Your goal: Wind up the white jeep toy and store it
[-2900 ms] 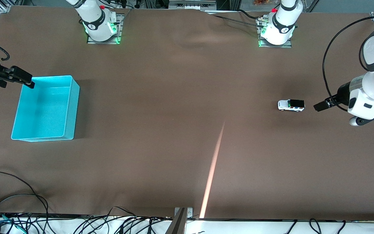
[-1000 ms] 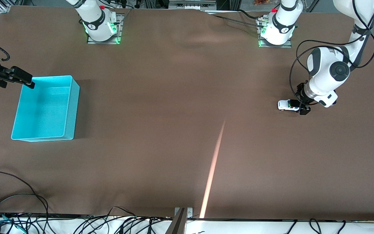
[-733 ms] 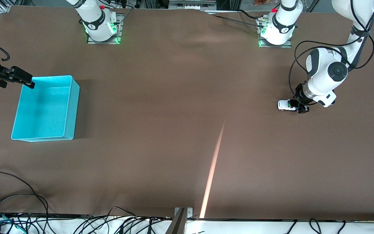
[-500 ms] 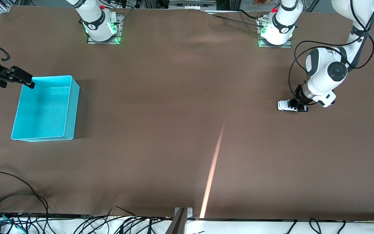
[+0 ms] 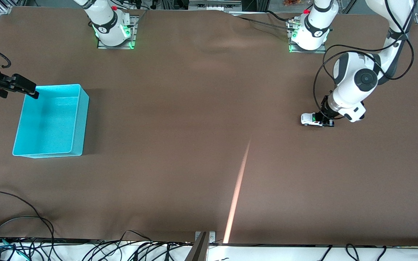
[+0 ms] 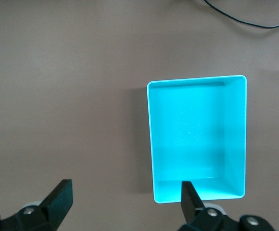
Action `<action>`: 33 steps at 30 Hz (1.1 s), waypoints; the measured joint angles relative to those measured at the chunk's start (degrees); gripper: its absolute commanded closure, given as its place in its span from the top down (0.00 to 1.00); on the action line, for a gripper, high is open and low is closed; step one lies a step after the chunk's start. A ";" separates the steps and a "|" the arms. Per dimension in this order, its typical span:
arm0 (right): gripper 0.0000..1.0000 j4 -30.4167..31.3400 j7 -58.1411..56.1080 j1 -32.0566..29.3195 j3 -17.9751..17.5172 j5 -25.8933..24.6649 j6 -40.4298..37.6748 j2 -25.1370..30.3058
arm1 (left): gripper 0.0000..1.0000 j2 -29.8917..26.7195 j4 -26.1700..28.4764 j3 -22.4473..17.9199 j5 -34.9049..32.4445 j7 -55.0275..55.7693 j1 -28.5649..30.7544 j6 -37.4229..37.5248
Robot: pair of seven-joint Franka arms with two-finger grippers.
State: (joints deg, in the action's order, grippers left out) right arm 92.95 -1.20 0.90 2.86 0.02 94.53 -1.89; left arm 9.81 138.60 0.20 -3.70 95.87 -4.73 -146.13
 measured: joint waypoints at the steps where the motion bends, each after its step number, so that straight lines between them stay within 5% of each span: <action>1: 1.00 0.00 0.00 0.00 0.00 0.00 0.00 0.00 | 0.10 -0.01 0.00 0.66 -0.18 1.18 -0.07 0.07; 12: 1.00 0.00 0.00 0.00 0.02 0.00 0.00 0.00 | 0.10 0.85 0.56 5.23 -0.69 10.88 -0.26 0.40; 33: 1.00 0.00 0.00 -0.01 0.04 0.00 0.00 0.00 | 0.10 3.32 0.67 5.39 -5.74 14.13 1.15 -1.21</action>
State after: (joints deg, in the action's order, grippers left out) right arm 92.95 -1.20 0.89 2.90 0.02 94.53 -1.89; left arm 13.14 139.26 5.59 -9.44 110.00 -3.58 -147.34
